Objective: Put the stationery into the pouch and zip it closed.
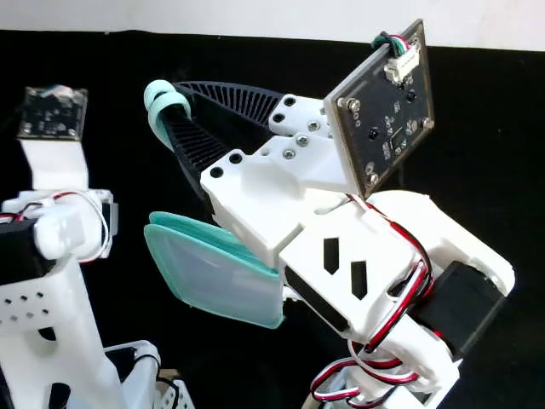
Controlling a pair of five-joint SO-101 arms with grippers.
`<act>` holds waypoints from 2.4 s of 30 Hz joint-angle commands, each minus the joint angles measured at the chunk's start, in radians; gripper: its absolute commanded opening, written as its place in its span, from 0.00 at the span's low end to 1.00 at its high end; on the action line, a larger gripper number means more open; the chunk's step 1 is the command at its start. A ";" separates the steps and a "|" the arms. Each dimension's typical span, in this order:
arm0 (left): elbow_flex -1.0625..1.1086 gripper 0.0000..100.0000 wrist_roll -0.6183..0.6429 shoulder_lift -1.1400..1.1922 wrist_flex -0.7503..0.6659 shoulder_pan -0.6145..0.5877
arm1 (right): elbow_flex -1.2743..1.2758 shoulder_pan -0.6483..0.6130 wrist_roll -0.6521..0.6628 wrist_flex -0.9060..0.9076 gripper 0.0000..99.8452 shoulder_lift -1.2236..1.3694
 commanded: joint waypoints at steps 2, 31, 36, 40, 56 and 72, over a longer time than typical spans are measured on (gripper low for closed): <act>0.084 0.01 -0.044 -0.099 0.011 -0.015 | -0.008 0.042 0.006 0.005 0.01 0.001; 0.800 0.01 -0.069 -0.621 -0.589 0.329 | -0.015 0.054 0.005 0.018 0.01 0.001; 0.868 0.01 -0.068 -0.619 -0.727 0.334 | -0.013 0.031 0.005 0.028 0.01 0.001; 0.911 0.01 -0.068 -0.619 -0.819 0.335 | -0.015 -0.047 0.006 0.025 0.01 0.002; 0.986 0.01 -0.038 -0.472 -1.157 0.338 | -0.140 -0.076 0.008 0.022 0.01 0.004; 0.714 0.01 0.152 -0.070 -1.160 0.654 | -0.147 -0.076 0.009 -0.007 0.01 0.005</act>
